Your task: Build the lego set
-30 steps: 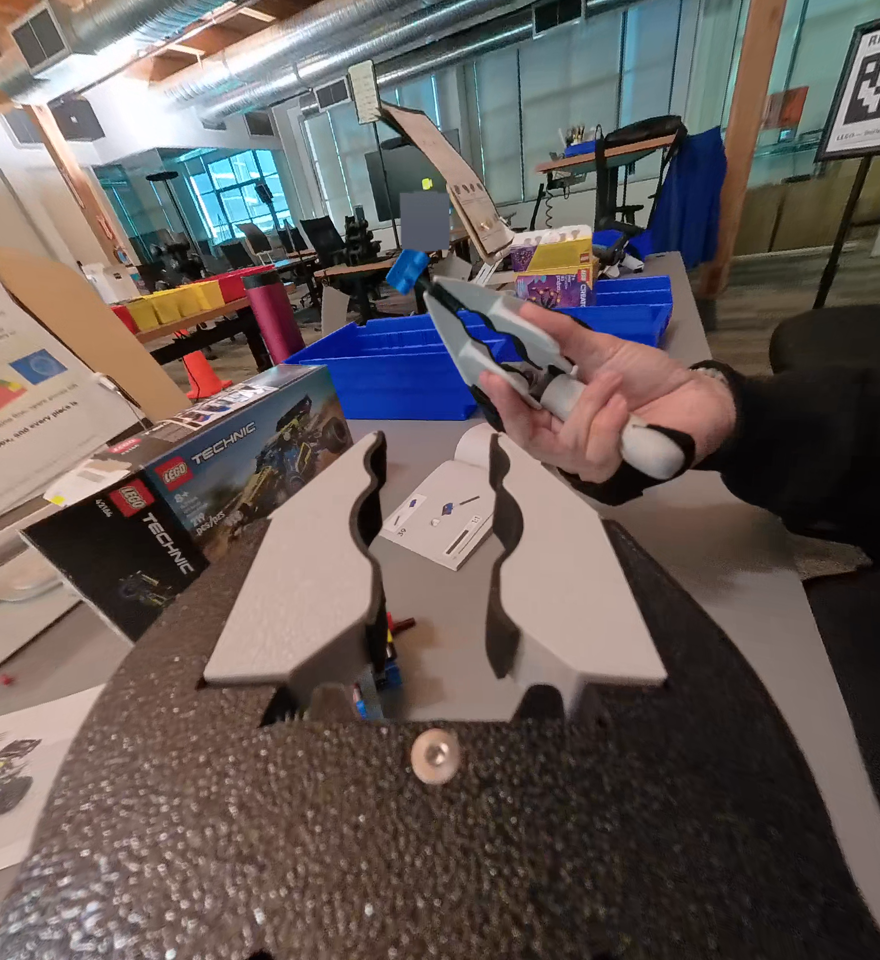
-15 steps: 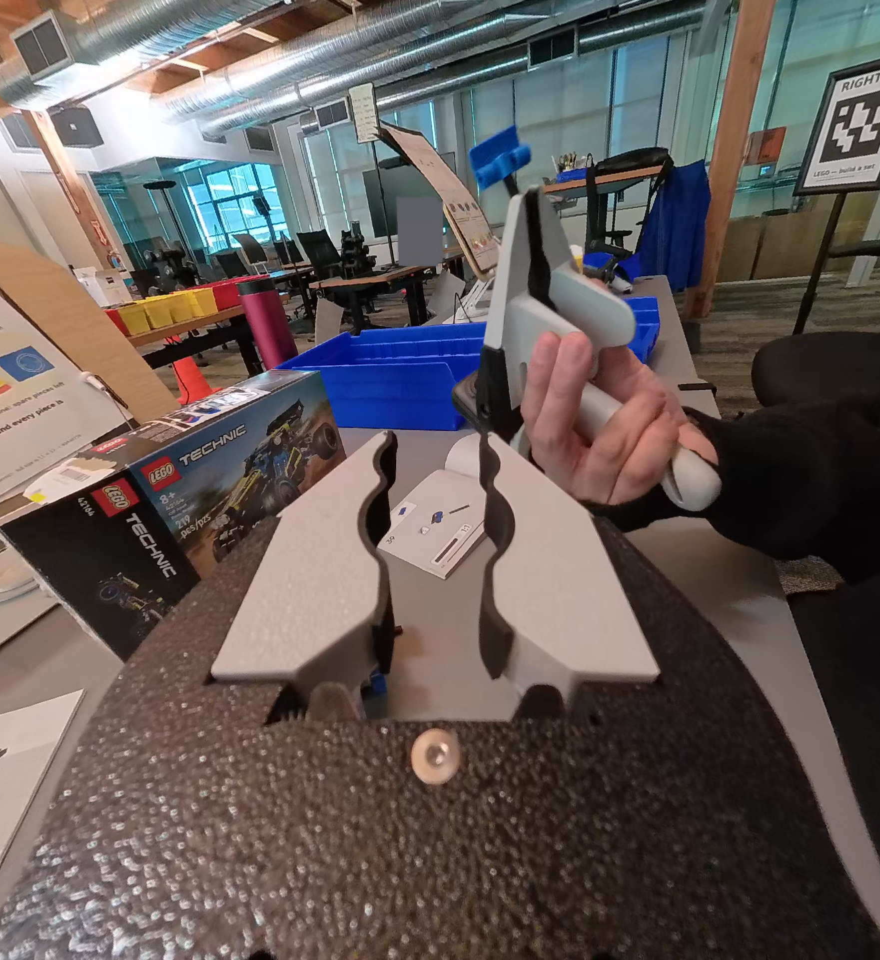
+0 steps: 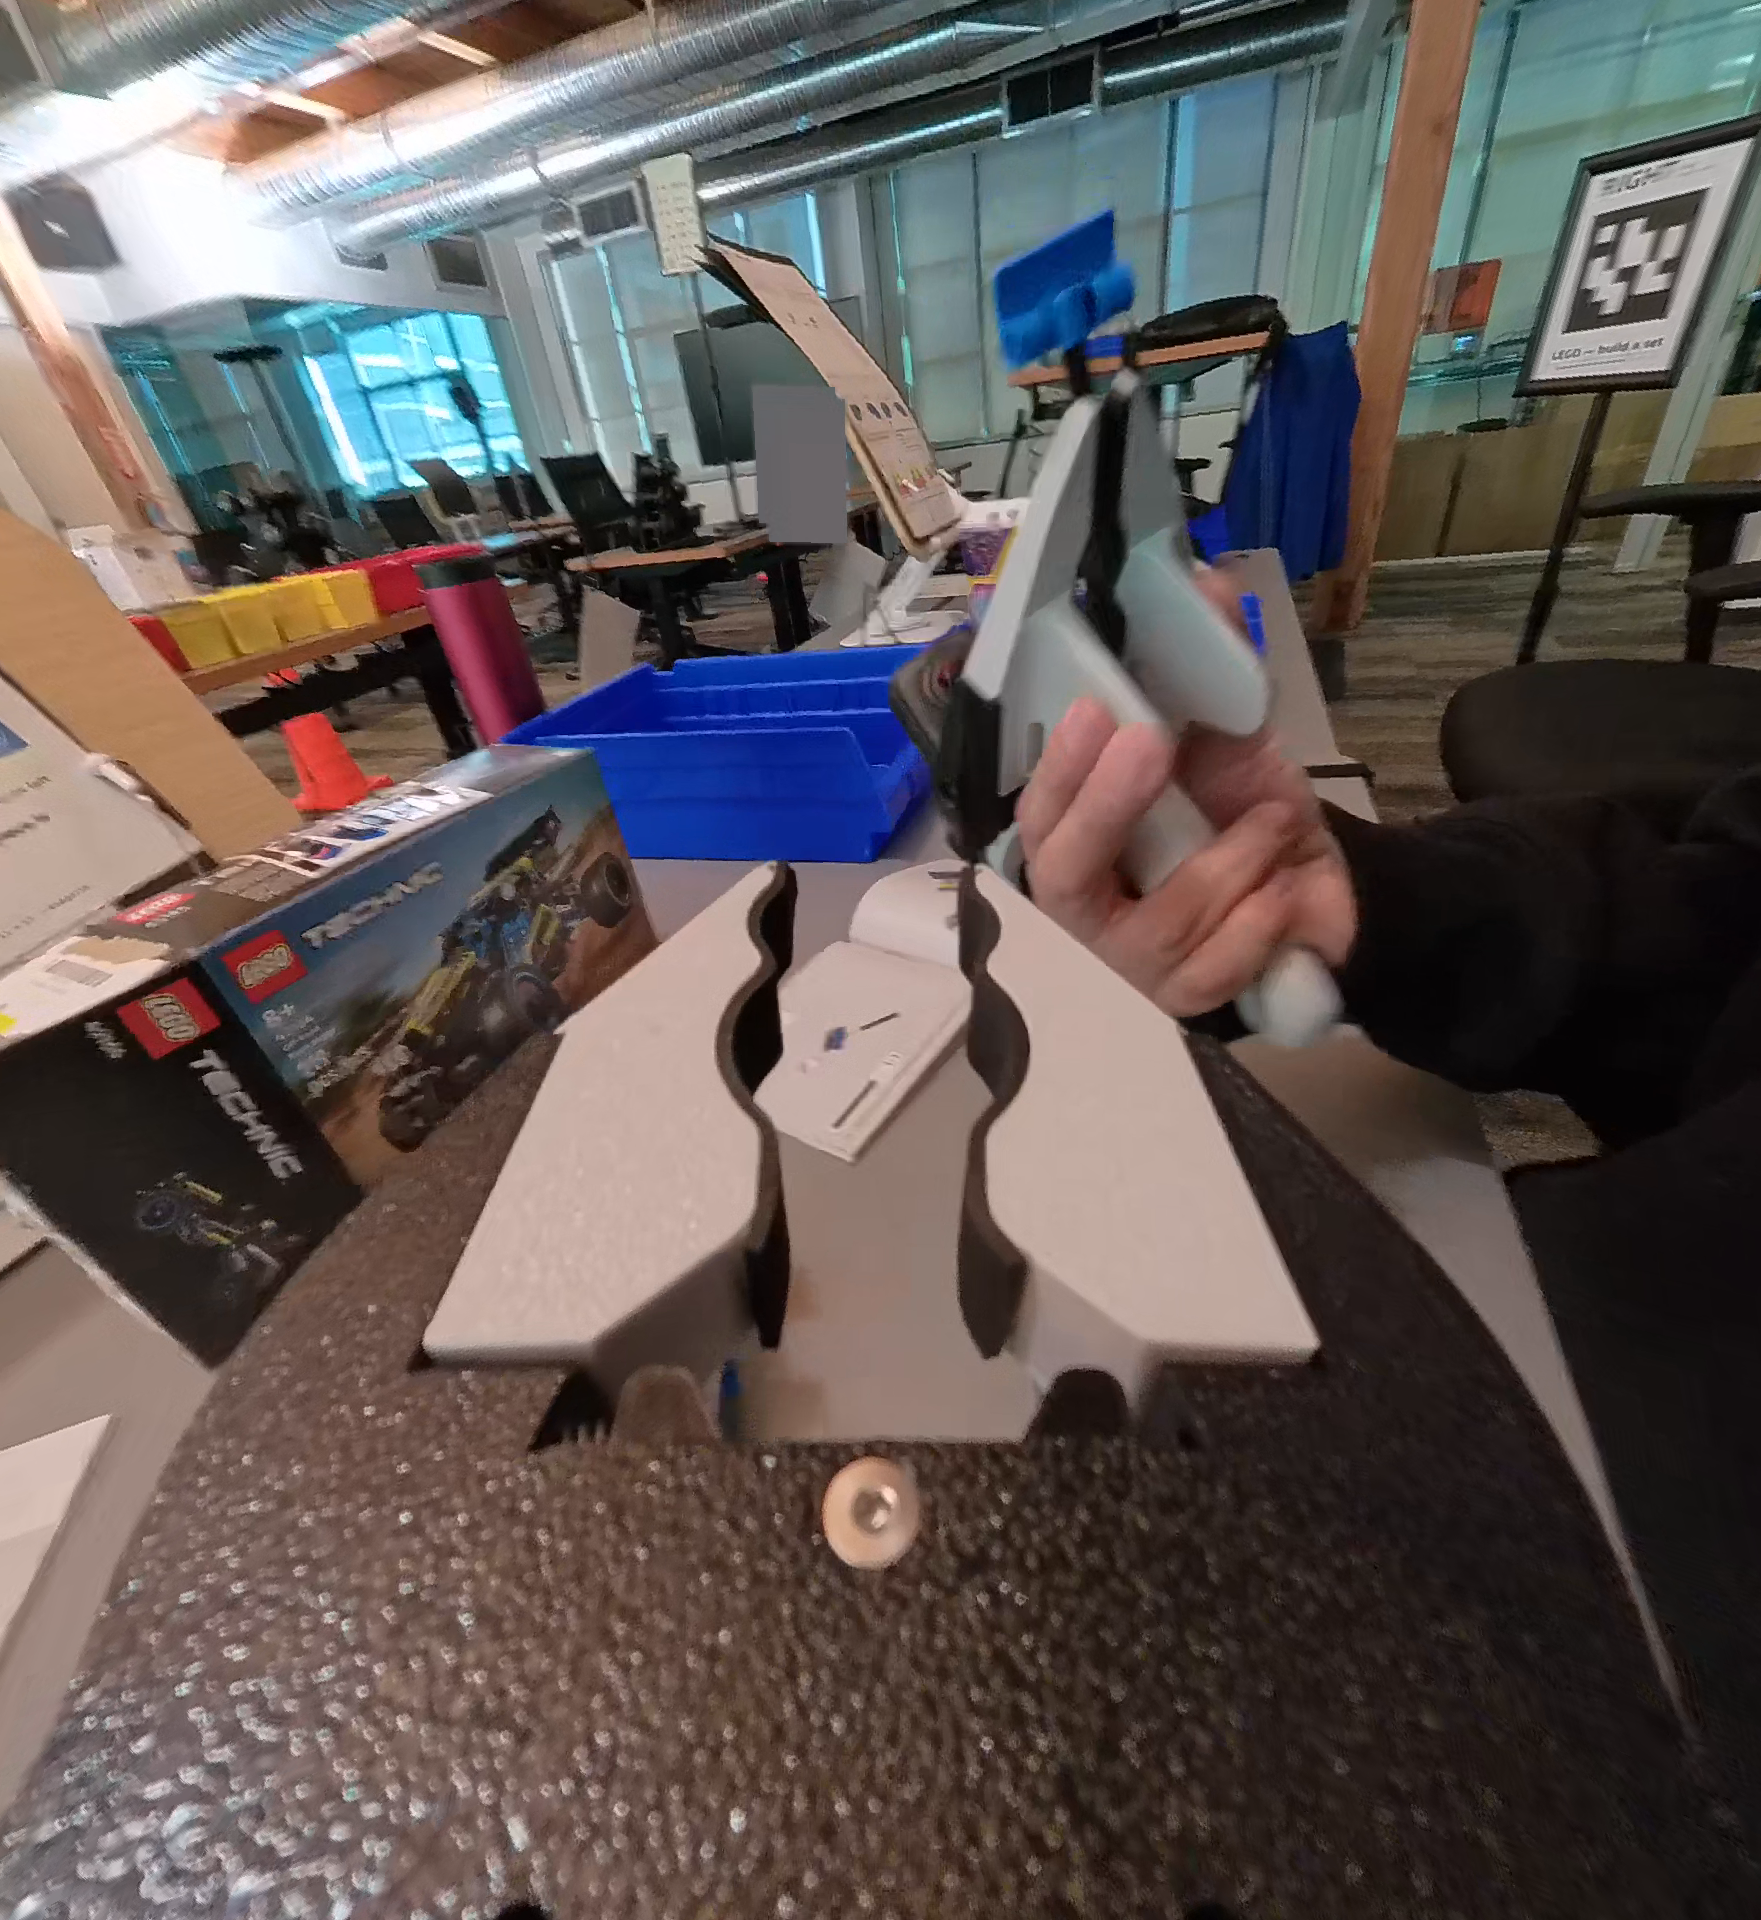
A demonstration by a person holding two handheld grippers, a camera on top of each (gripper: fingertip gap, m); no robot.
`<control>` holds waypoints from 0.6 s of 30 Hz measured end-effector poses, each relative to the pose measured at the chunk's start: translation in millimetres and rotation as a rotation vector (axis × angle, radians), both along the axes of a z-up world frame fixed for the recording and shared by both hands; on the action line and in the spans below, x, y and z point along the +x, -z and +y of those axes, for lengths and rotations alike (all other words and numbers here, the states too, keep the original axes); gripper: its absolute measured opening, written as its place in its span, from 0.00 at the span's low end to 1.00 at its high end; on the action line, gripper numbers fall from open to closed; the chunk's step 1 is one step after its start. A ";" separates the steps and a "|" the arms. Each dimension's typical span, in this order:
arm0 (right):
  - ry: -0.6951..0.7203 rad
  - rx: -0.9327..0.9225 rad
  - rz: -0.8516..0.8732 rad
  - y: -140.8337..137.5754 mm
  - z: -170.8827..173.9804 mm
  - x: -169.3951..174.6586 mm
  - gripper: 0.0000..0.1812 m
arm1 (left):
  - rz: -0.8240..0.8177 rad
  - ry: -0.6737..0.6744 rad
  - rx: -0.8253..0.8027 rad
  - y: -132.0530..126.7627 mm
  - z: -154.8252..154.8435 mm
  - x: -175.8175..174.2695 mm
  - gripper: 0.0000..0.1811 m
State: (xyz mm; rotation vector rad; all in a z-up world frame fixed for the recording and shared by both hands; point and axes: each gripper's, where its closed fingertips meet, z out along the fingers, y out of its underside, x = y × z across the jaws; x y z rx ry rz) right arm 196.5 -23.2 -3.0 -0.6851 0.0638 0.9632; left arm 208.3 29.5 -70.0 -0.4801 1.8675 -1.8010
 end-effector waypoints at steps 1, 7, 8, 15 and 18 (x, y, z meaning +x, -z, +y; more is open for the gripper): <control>0.125 -0.146 -0.100 15.7 13.8 0.0 0.01 | 0.034 0.032 -0.003 1.0 -1.3 -4.2 0.16; 0.560 -0.876 -0.830 131.9 42.9 0.4 0.01 | 0.286 0.152 0.180 53.6 4.0 -22.0 0.24; 0.541 -0.871 -0.830 135.3 44.1 -4.5 0.01 | 0.307 0.176 0.218 64.5 2.6 -26.6 0.24; 0.458 -0.947 -0.924 164.9 53.1 -20.5 0.02 | 0.263 0.183 0.429 106.0 -2.4 -32.3 0.22; 0.480 -0.985 -0.972 172.9 53.0 -17.1 0.01 | 0.267 0.181 0.455 113.6 2.5 -31.5 0.20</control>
